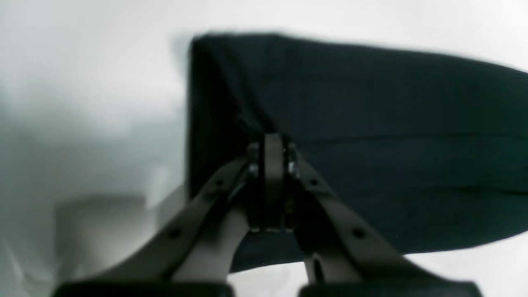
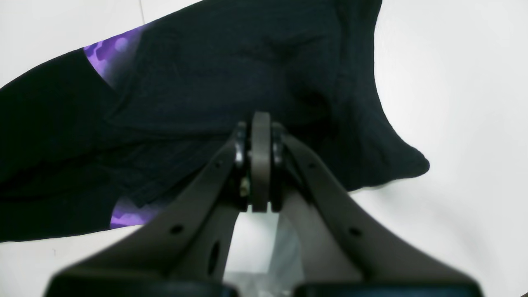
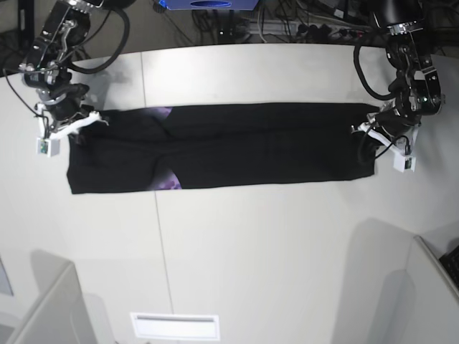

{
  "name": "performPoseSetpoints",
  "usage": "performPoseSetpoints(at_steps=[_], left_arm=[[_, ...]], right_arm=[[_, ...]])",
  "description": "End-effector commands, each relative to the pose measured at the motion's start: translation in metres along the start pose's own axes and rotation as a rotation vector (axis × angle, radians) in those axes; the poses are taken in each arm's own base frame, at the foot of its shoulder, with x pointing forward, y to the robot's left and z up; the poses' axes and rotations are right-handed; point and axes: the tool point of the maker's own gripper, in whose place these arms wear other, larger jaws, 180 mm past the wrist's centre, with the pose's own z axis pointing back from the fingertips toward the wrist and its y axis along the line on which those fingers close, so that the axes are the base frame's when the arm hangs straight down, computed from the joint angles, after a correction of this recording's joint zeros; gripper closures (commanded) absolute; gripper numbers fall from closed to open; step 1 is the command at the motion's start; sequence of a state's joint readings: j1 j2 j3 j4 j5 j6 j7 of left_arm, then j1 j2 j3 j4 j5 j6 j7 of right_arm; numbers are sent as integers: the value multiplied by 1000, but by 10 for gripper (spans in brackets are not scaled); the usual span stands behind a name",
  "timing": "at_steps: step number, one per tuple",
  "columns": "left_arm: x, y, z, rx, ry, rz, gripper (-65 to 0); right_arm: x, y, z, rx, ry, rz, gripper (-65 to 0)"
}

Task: Fold the T-shirt properly
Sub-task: 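Hold the strip ends and adjust the folded shirt's position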

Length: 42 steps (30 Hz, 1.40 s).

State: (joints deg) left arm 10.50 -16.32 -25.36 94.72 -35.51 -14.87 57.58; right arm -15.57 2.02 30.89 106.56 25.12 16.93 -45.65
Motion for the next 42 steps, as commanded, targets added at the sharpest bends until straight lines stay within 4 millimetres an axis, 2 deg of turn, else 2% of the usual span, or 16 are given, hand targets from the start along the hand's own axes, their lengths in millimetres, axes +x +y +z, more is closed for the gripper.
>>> performPoseSetpoints(at_steps=[1, 9, 15, 24, 30, 31, 36, 38, 40, 42], left_arm=[[11, 3, 2, 2, -31, -2, 0], [14, 7, -1, 5, -32, 16, 0], [23, 35, 12, 65, -81, 73, 0], [20, 34, 11, 62, -71, 69, 0], [21, 39, 14, 75, -72, 64, 0], [23, 41, 15, 79, -72, 60, -51], [24, 42, 17, 79, -76, 59, -425], [25, 41, 17, 77, -78, 58, -536], [25, 41, 16, 75, -78, 61, -589], [22, 40, 14, 71, -70, 64, -591]], right_arm=[[16, 0, 4, 2, -53, 14, 0], [16, -1, 4, 1, -52, 16, 0], [16, -1, 4, 1, -52, 16, 0], [14, 3, 3, 10, -50, 15, 0], [15, 2, 3, 8, -50, 14, 0], [14, 3, 3, 10, -50, 15, 0], [15, 2, 3, 8, -50, 14, 0], [15, 1, 4, 4, -51, 12, 0], [15, 1, 4, 4, -51, 12, 0], [15, 1, 4, 4, -51, 12, 0]])
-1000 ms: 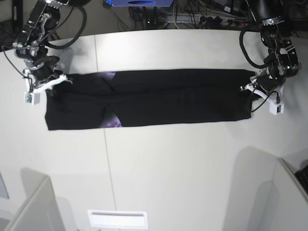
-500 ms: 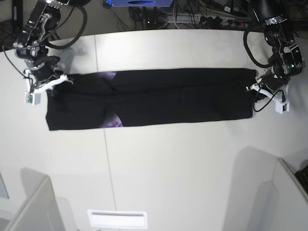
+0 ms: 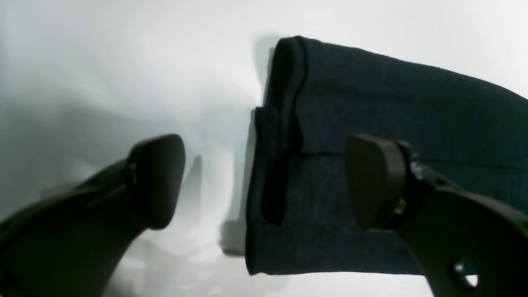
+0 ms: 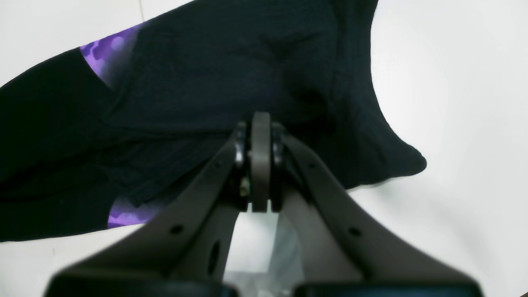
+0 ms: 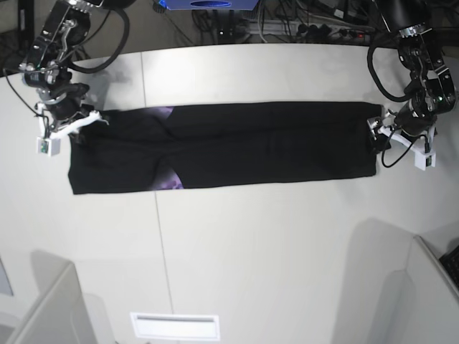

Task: Fold the T-shirt properly
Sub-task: 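Hold the strip ends and adjust the folded shirt's position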

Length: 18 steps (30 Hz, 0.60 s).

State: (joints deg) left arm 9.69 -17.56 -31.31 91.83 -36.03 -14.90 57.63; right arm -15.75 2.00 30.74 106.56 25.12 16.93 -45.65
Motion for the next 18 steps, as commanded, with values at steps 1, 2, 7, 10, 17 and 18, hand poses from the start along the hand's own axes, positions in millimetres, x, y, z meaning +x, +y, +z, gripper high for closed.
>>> performPoseSetpoints(at_steps=[1, 2, 7, 10, 17, 18], left_arm=[[8, 0, 1, -6, -25, -4, -591], [5, -1, -3, -10, -16, 12, -591], [-15, 8, -20, -9, 46, 77, -591], [-24, 10, -27, -11, 80, 97, -578], [-43, -16, -39, -62, 150, 37, -504], [-44, -16, -39, -61, 151, 37, -492]], right_arm=[[16, 0, 4, 1, -55, 11, 0], [16, 0, 4, 1, -55, 11, 0], [16, 0, 4, 1, -55, 11, 0], [16, 0, 4, 1, -55, 11, 0], [16, 1, 4, 4, -55, 12, 0], [16, 0, 4, 3, -55, 12, 0]])
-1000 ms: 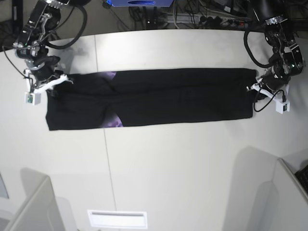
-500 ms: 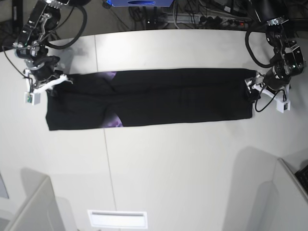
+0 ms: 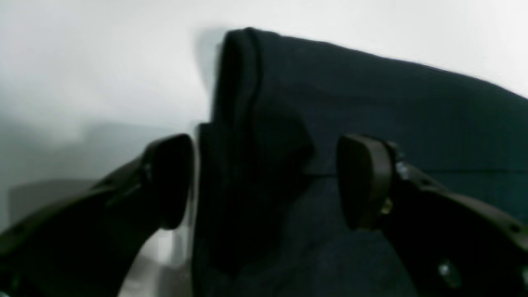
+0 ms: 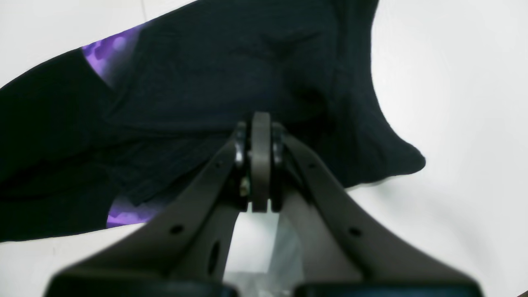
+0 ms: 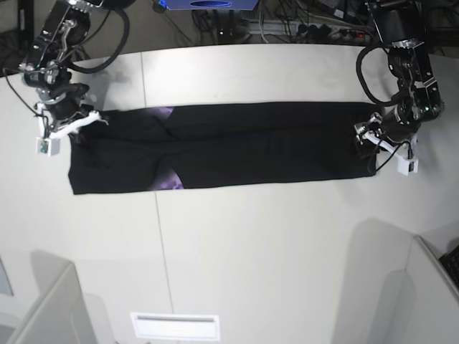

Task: Fold the T-shirt properly
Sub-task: 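Hold the strip ends and adjust the folded shirt's position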

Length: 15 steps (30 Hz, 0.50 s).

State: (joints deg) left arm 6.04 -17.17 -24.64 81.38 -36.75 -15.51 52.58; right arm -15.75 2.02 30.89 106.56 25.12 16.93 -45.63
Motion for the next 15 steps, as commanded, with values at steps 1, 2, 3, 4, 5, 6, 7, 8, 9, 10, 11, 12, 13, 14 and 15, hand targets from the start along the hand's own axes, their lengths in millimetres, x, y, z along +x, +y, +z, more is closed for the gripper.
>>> performPoseSetpoints(at_steps=[1, 2, 3, 4, 5, 6, 7, 8, 9, 10, 11, 12, 13, 14, 15], left_arm=[[-22, 4, 0, 12, 92, 6, -484], [-22, 4, 0, 11, 92, 7, -476], [-22, 4, 0, 11, 92, 7, -466], [-22, 3, 0, 10, 93, 6, -453], [-23, 2, -1, 8, 95, 5, -436], [-23, 1, -1, 4, 95, 4, -415], [-25, 2, -2, 5, 101, 9, -390], [-28, 2, -4, 5, 108, 17, -364], [-34, 3, -7, 4, 123, 36, -334], [-41, 5, -9, 5, 138, 53, -301], [-42, 4, -13, 0, 145, 63, -262], [-43, 5, -15, 1, 151, 72, -227], [-46, 6, -17, 2, 163, 82, -183], [-49, 8, -20, 3, 173, 93, -130], [-51, 10, -22, 5, 182, 103, -74]], right_arm=[[16, 1, 4, 4, -54, 12, 0], [16, 1, 4, 4, -54, 12, 0], [16, 1, 4, 4, -54, 12, 0], [16, 1, 4, 4, -54, 12, 0], [16, 1, 4, 4, -54, 12, 0], [16, 1, 4, 4, -54, 12, 0], [16, 1, 4, 4, -54, 12, 0], [16, 1, 4, 4, -54, 12, 0], [16, 1, 4, 4, -54, 12, 0], [16, 1, 4, 4, -54, 12, 0], [16, 1, 4, 4, -56, 12, 0], [16, 1, 4, 4, -56, 12, 0], [16, 1, 4, 4, -56, 12, 0], [17, 0, 4, 3, -56, 13, 0], [17, 0, 4, 3, -56, 13, 0]])
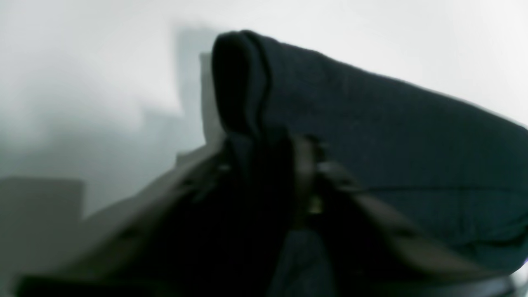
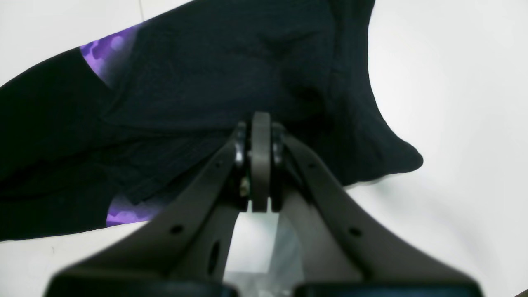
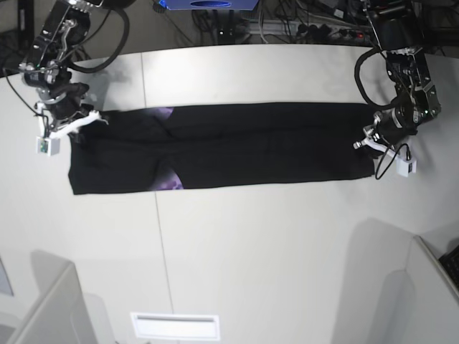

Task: Fold the T-shirt properly
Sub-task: 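Hold the strip ends and adjust the folded shirt's position, then lift the strip end with the left gripper and fold it toward the right gripper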

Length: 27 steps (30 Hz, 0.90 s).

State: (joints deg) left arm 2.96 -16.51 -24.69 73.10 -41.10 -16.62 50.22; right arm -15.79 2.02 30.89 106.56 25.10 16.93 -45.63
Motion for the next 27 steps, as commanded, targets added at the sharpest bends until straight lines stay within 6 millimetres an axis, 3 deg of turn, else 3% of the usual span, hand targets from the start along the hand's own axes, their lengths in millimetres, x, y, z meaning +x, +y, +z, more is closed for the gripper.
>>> performPoseSetpoints(at_steps=[1, 4, 7, 12, 16, 20, 27], left_arm=[[-45, 19, -1, 82, 183, -6, -18], [-44, 22, 0, 89, 179, -1, 0], [-29, 21, 0, 90, 154, -14, 0], [5, 38, 15, 132, 105, -68, 0], [35, 31, 33, 141, 14, -123, 0], [39, 19, 45, 135, -14, -187, 0], [26, -13, 58, 91, -46, -258, 0]], right_arm=[[17, 0, 4, 3, -58, 14, 0], [18, 0, 4, 2, -59, 16, 0], [18, -1, 4, 2, -59, 17, 0], [19, -1, 4, 1, -62, 16, 0], [20, -1, 4, 1, -63, 17, 0], [20, -1, 4, 1, -63, 17, 0], [21, -1, 4, 2, -65, 17, 0]])
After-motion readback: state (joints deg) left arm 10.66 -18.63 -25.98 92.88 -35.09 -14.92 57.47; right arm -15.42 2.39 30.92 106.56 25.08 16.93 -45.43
